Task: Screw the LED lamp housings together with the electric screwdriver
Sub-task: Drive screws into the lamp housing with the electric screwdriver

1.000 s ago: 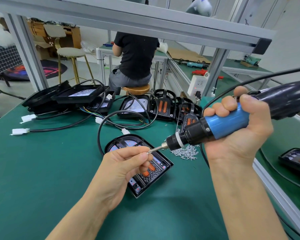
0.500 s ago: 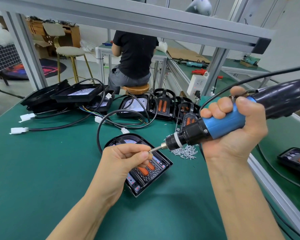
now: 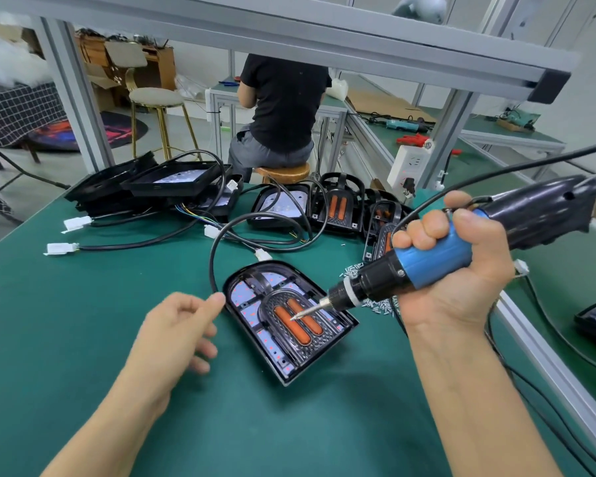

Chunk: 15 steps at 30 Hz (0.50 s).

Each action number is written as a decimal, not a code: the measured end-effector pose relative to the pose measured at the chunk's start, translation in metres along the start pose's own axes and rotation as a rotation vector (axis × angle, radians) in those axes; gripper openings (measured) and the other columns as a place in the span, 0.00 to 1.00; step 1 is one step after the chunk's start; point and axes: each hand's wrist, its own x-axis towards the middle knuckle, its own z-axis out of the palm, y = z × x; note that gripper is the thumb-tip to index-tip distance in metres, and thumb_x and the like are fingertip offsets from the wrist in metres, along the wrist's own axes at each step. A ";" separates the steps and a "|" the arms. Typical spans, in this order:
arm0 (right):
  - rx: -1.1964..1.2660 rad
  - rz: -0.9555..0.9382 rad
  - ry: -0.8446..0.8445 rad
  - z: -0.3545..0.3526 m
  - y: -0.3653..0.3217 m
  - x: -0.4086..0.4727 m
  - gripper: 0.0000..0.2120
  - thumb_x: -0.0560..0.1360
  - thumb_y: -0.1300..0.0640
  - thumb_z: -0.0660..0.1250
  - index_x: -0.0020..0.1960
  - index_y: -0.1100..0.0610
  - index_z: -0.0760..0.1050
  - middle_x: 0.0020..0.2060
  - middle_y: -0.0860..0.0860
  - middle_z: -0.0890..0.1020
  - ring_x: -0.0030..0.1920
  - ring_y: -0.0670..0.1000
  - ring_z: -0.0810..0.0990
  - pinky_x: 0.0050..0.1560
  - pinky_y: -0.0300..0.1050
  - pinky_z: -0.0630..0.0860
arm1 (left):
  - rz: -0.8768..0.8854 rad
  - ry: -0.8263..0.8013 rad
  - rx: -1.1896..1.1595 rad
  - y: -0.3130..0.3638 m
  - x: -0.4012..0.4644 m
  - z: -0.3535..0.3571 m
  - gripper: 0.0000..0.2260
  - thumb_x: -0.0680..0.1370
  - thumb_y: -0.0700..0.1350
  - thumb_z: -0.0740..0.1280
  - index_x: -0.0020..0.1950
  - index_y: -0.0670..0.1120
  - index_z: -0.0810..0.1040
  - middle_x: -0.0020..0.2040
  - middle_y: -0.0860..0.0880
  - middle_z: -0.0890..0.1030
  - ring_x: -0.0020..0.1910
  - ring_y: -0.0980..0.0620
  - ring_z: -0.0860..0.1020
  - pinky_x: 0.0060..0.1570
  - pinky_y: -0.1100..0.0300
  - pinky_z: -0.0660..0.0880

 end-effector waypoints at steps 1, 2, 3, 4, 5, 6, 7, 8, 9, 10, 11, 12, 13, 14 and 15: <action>-0.008 0.013 -0.008 0.001 0.002 -0.001 0.06 0.68 0.60 0.58 0.43 0.55 0.71 0.25 0.46 0.71 0.25 0.45 0.69 0.31 0.38 0.71 | -0.086 -0.060 0.016 -0.003 -0.001 0.001 0.15 0.75 0.54 0.68 0.48 0.43 0.75 0.39 0.42 0.80 0.25 0.50 0.77 0.23 0.59 0.74; -0.018 0.023 -0.018 0.001 0.005 -0.003 0.06 0.67 0.60 0.58 0.43 0.55 0.71 0.25 0.47 0.71 0.25 0.45 0.69 0.31 0.38 0.71 | -0.156 -0.118 0.007 -0.004 -0.001 0.003 0.17 0.74 0.56 0.67 0.49 0.43 0.74 0.40 0.41 0.82 0.26 0.48 0.79 0.23 0.59 0.75; -0.030 0.028 -0.027 0.002 0.007 -0.004 0.06 0.67 0.60 0.58 0.43 0.55 0.71 0.25 0.47 0.71 0.25 0.45 0.69 0.31 0.38 0.71 | -0.207 -0.159 -0.031 -0.004 -0.001 0.006 0.18 0.74 0.57 0.67 0.50 0.43 0.74 0.41 0.41 0.83 0.27 0.45 0.80 0.23 0.58 0.76; -0.041 0.030 -0.035 0.003 0.009 -0.005 0.06 0.67 0.60 0.58 0.43 0.55 0.71 0.25 0.47 0.71 0.25 0.46 0.69 0.31 0.38 0.71 | -0.240 -0.185 -0.078 -0.003 0.001 0.010 0.18 0.73 0.58 0.67 0.50 0.43 0.75 0.41 0.41 0.84 0.30 0.43 0.82 0.24 0.57 0.77; -0.050 0.031 -0.043 0.004 0.011 -0.005 0.06 0.67 0.61 0.58 0.44 0.55 0.71 0.25 0.47 0.71 0.25 0.46 0.69 0.31 0.38 0.71 | -0.261 -0.205 -0.120 -0.002 0.005 0.013 0.17 0.74 0.57 0.67 0.49 0.43 0.76 0.40 0.41 0.84 0.32 0.42 0.83 0.25 0.57 0.78; -0.057 0.032 -0.050 0.005 0.013 -0.005 0.06 0.67 0.61 0.58 0.44 0.55 0.71 0.25 0.47 0.71 0.25 0.46 0.69 0.31 0.38 0.71 | -0.277 -0.222 -0.155 0.000 0.009 0.017 0.16 0.75 0.56 0.66 0.49 0.43 0.77 0.41 0.41 0.85 0.35 0.42 0.84 0.28 0.56 0.79; -0.061 0.031 -0.058 0.006 0.015 -0.004 0.06 0.67 0.61 0.58 0.44 0.56 0.71 0.25 0.47 0.71 0.25 0.46 0.69 0.31 0.38 0.71 | -0.288 -0.232 -0.188 0.001 0.014 0.020 0.14 0.76 0.54 0.66 0.49 0.43 0.78 0.42 0.42 0.85 0.37 0.42 0.84 0.31 0.56 0.80; -0.065 0.027 -0.067 0.008 0.017 -0.003 0.07 0.67 0.61 0.59 0.44 0.56 0.70 0.24 0.47 0.71 0.25 0.46 0.69 0.31 0.38 0.71 | -0.291 -0.237 -0.216 0.002 0.017 0.023 0.13 0.76 0.52 0.66 0.50 0.43 0.79 0.43 0.41 0.85 0.38 0.42 0.84 0.34 0.55 0.80; -0.068 0.017 -0.073 0.010 0.020 -0.001 0.07 0.67 0.62 0.59 0.44 0.56 0.70 0.24 0.47 0.71 0.25 0.46 0.69 0.32 0.38 0.71 | -0.287 -0.240 -0.231 0.002 0.020 0.026 0.11 0.76 0.49 0.67 0.50 0.42 0.79 0.44 0.41 0.84 0.38 0.43 0.84 0.35 0.55 0.80; -0.074 0.002 -0.076 0.011 0.024 0.000 0.07 0.67 0.62 0.59 0.45 0.56 0.70 0.24 0.47 0.71 0.25 0.46 0.69 0.32 0.39 0.70 | -0.274 -0.245 -0.235 0.003 0.021 0.029 0.08 0.75 0.45 0.68 0.49 0.41 0.80 0.44 0.41 0.84 0.36 0.45 0.83 0.35 0.56 0.80; -0.085 -0.016 -0.075 0.013 0.027 0.002 0.07 0.67 0.63 0.59 0.45 0.56 0.70 0.24 0.47 0.72 0.25 0.46 0.69 0.32 0.39 0.70 | -0.260 -0.253 -0.236 0.003 0.021 0.032 0.06 0.75 0.41 0.69 0.48 0.40 0.80 0.42 0.42 0.85 0.34 0.47 0.83 0.33 0.58 0.80; -0.100 -0.035 -0.073 0.015 0.031 0.004 0.08 0.67 0.64 0.60 0.45 0.57 0.70 0.23 0.48 0.72 0.25 0.47 0.69 0.33 0.40 0.70 | -0.249 -0.259 -0.237 0.003 0.020 0.034 0.04 0.74 0.38 0.68 0.48 0.40 0.80 0.41 0.44 0.85 0.32 0.49 0.82 0.31 0.59 0.79; -0.117 -0.051 -0.071 0.016 0.035 0.005 0.08 0.67 0.64 0.60 0.46 0.57 0.69 0.23 0.48 0.72 0.25 0.47 0.70 0.33 0.41 0.70 | -0.241 -0.261 -0.243 0.002 0.019 0.036 0.05 0.74 0.37 0.68 0.48 0.40 0.79 0.40 0.45 0.85 0.31 0.49 0.82 0.30 0.60 0.79; -0.136 -0.065 -0.073 0.018 0.039 0.007 0.08 0.67 0.65 0.60 0.46 0.57 0.69 0.23 0.48 0.72 0.25 0.48 0.70 0.33 0.41 0.69 | -0.235 -0.259 -0.251 0.001 0.018 0.038 0.07 0.73 0.36 0.68 0.50 0.40 0.79 0.40 0.45 0.85 0.32 0.49 0.82 0.30 0.59 0.79; -0.158 -0.077 -0.078 0.019 0.042 0.008 0.09 0.67 0.66 0.60 0.46 0.57 0.70 0.23 0.48 0.73 0.25 0.48 0.70 0.33 0.41 0.70 | -0.229 -0.255 -0.260 -0.001 0.018 0.039 0.09 0.73 0.35 0.68 0.52 0.40 0.78 0.40 0.45 0.85 0.32 0.49 0.83 0.31 0.58 0.79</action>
